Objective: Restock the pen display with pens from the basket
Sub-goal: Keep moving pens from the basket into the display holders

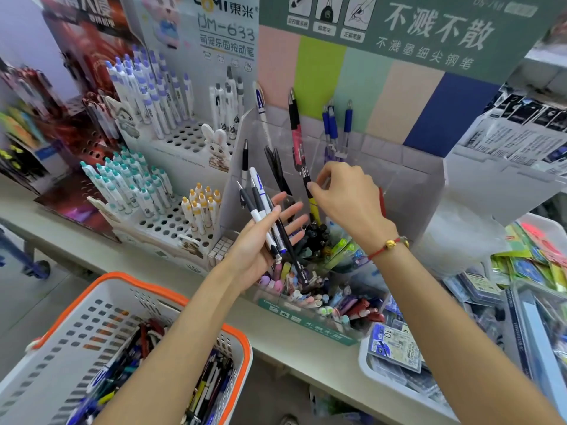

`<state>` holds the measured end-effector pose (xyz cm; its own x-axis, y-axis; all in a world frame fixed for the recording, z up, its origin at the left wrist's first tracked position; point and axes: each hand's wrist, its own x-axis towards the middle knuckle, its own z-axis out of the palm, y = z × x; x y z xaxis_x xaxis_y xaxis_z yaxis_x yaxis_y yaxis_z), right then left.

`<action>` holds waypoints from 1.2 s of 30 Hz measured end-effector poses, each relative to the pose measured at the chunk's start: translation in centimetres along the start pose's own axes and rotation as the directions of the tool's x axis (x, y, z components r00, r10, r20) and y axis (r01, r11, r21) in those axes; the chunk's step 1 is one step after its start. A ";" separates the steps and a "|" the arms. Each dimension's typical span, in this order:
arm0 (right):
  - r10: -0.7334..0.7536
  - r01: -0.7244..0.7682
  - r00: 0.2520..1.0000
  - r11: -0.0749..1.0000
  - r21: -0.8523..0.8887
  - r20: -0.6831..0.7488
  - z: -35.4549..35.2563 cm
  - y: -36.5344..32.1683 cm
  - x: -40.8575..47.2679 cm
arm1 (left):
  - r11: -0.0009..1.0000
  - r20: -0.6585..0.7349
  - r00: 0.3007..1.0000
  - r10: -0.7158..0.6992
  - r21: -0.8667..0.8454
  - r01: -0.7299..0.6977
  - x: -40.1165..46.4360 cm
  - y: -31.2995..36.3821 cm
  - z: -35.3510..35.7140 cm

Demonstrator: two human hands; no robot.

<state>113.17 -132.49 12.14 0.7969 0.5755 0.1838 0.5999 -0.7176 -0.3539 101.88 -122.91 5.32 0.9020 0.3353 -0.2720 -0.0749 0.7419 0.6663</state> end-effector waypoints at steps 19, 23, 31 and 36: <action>-0.101 -0.088 0.884 0.923 0.375 0.457 1.6 -0.7 -3.2 | 0.991 -0.067 0.996 0.064 -0.117 -0.072 -0.5 1.6 -0.5; -0.060 -0.097 0.932 0.909 0.404 0.358 0.7 -0.2 -2.3 | 0.985 -0.103 0.988 0.115 -0.117 -0.127 -0.8 3.0 -2.0; -0.053 0.032 0.996 0.966 0.257 0.076 2.1 -3.3 3.1 | 0.994 -0.123 0.992 0.042 0.107 -0.029 -1.8 3.6 -3.3; -0.041 0.030 0.981 0.998 0.061 0.192 2.7 -4.4 4.4 | 0.994 -0.160 0.986 0.039 0.103 -0.022 -2.3 3.9 -3.2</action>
<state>113.83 -125.74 11.99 0.7428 0.6692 0.0188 0.6180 -0.6747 -0.4035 98.12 -118.97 6.33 0.8186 0.4524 -0.3538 -0.0508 0.6706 0.7401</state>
